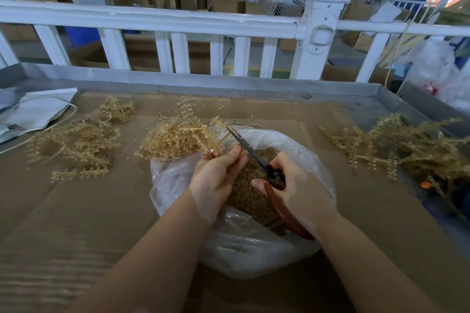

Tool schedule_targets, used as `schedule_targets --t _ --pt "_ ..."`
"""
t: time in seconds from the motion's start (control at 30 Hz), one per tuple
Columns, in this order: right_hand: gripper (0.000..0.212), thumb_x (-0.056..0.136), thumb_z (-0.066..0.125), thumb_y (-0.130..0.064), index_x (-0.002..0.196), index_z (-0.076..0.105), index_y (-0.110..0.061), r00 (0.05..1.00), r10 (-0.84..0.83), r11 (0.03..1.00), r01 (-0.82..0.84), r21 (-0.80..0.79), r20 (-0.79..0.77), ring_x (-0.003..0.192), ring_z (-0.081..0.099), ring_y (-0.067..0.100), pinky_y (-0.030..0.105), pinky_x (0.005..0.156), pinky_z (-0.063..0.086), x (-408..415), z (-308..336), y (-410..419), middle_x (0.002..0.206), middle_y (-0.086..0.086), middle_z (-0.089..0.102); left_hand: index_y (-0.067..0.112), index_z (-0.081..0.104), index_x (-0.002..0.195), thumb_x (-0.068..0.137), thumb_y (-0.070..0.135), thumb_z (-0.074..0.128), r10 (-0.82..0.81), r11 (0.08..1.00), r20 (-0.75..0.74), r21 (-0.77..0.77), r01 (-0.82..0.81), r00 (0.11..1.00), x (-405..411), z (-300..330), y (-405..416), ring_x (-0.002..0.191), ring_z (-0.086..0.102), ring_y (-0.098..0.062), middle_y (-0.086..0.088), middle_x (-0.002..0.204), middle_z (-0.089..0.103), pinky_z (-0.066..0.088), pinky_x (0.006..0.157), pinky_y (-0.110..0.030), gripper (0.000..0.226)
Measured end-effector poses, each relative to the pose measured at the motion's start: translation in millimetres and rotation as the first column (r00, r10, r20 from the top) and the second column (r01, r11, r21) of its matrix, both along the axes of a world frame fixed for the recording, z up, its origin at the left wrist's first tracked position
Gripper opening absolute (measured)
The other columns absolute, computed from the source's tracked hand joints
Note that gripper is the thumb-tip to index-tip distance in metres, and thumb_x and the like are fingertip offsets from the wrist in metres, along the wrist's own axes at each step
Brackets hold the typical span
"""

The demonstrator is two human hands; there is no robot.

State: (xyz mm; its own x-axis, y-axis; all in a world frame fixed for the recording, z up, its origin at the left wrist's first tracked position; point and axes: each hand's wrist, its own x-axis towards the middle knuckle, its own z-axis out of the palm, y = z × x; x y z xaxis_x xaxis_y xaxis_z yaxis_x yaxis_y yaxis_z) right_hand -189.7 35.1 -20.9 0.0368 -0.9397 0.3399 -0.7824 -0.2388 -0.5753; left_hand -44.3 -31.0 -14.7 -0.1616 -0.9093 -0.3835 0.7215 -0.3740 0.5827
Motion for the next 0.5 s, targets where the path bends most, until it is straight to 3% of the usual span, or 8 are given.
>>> schedule_targets --t 0.1,0.17,0.23,0.33,0.5 --pt "0.032 0.084 0.064 -0.049 0.091 0.046 -0.024 1.0 -0.006 1.0 0.006 0.011 -0.021 0.063 0.052 -0.009 0.003 0.06 0.038 0.1 0.6 0.2 0.068 -0.014 0.052 -0.009 0.051 0.119 0.082 -0.011 0.057 -0.019 1.0 -0.009 -0.01 0.019 1.0 0.9 -1.0 0.4 0.078 0.066 -0.021 -0.016 0.09 0.064 0.06 0.063 -0.028 0.038" --pt "0.031 0.084 0.064 -0.05 0.092 0.046 -0.025 0.999 -0.013 1.0 0.013 0.006 -0.036 0.059 0.05 -0.006 0.003 0.059 0.038 0.2 0.6 0.7 0.069 -0.015 0.052 -0.004 0.059 0.098 0.084 -0.01 0.055 -0.045 0.999 -0.016 -0.027 0.044 0.999 2.3 -0.6 2.1 0.073 0.064 -0.018 -0.012 0.082 0.064 0.059 0.067 -0.028 0.015" --pt "0.031 0.084 0.064 -0.049 0.092 0.046 -0.025 0.999 -0.016 1.0 0.016 -0.005 -0.038 0.059 0.05 -0.005 0.004 0.061 0.04 -0.2 -0.2 1.5 0.069 -0.014 0.053 -0.001 0.061 0.083 0.085 -0.008 0.053 -0.036 0.999 -0.022 -0.02 0.035 0.999 3.1 0.6 3.3 0.067 0.063 -0.016 -0.008 0.072 0.065 0.057 0.073 -0.028 0.011" --pt "0.031 0.084 0.063 -0.049 0.092 0.047 -0.023 0.999 -0.013 1.0 0.012 -0.008 -0.044 0.059 0.051 -0.003 0.006 0.062 0.041 -1.2 -1.1 2.8 0.069 -0.013 0.054 -0.004 0.062 0.095 0.084 -0.009 0.054 0.002 1.0 -0.048 -0.021 -0.003 0.999 2.5 1.9 3.4 0.063 0.067 -0.015 -0.009 0.079 0.067 0.059 0.066 -0.026 0.015" --pt "0.03 0.085 0.063 -0.047 0.093 0.047 -0.024 0.999 -0.006 1.0 0.006 -0.012 -0.033 0.06 0.051 -0.005 0.005 0.063 0.04 -1.6 -0.6 2.7 0.07 -0.015 0.053 -0.007 0.05 0.125 0.081 -0.008 0.061 0.057 0.997 -0.061 -0.041 -0.059 0.996 0.6 0.6 6.6 0.065 0.07 -0.016 -0.013 0.088 0.068 0.059 0.059 -0.025 0.046"
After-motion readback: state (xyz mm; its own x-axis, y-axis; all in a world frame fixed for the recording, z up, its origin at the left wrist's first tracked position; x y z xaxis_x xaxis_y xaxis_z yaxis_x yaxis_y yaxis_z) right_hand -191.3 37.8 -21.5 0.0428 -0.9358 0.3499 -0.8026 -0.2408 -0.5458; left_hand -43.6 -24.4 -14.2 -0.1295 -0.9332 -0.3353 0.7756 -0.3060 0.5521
